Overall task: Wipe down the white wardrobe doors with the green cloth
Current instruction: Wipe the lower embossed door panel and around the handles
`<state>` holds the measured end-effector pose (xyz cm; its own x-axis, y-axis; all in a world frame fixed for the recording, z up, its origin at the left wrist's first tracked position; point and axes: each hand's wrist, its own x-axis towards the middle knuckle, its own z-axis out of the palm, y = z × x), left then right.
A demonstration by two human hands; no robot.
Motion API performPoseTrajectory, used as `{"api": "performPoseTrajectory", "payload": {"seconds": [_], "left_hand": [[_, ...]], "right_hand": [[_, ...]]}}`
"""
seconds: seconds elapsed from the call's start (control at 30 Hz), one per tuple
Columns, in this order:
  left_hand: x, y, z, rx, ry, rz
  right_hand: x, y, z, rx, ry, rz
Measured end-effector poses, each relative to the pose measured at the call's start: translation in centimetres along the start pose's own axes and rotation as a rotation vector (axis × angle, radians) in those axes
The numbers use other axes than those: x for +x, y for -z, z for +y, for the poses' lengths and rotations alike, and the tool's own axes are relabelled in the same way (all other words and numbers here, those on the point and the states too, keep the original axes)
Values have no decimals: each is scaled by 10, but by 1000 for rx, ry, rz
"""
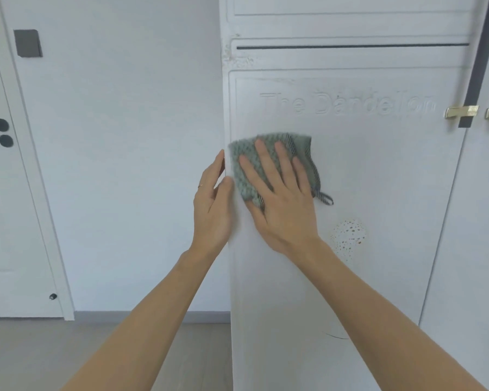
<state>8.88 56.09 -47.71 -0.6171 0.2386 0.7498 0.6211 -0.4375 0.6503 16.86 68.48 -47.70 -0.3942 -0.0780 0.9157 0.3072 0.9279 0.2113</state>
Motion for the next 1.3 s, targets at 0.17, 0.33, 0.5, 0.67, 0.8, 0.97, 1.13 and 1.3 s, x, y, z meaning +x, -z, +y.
{"api": "performPoseTrajectory", "payload": {"seconds": [0.17, 0.33, 0.5, 0.67, 0.8, 0.97, 1.13, 1.3], "left_hand": [[-11, -6, -10, -22, 44, -11], [-18, -12, -10, 10, 22, -46], [-16, -16, -15, 80, -16, -93], [-21, -25, -14, 103, -51, -36], [-18, -23, -19, 49, -26, -4], [-17, -23, -20, -95, 11, 35], [-14, -26, -25, -22, -7, 52], [-19, -33, -23, -17, -32, 81]], "right_hand": [[-103, -27, -15, -1, 47, -135], [-81, -10, 18, 40, -60, -70], [-53, 27, 109, 133, -608, 147], [-27, 28, 105, 136, -963, 278], [-4, 6, 26, 23, -530, 182], [-24, -5, -9, 51, -16, -25], [-35, 14, 88, 56, -387, 142], [-36, 29, 127, 132, -891, 316]]}}
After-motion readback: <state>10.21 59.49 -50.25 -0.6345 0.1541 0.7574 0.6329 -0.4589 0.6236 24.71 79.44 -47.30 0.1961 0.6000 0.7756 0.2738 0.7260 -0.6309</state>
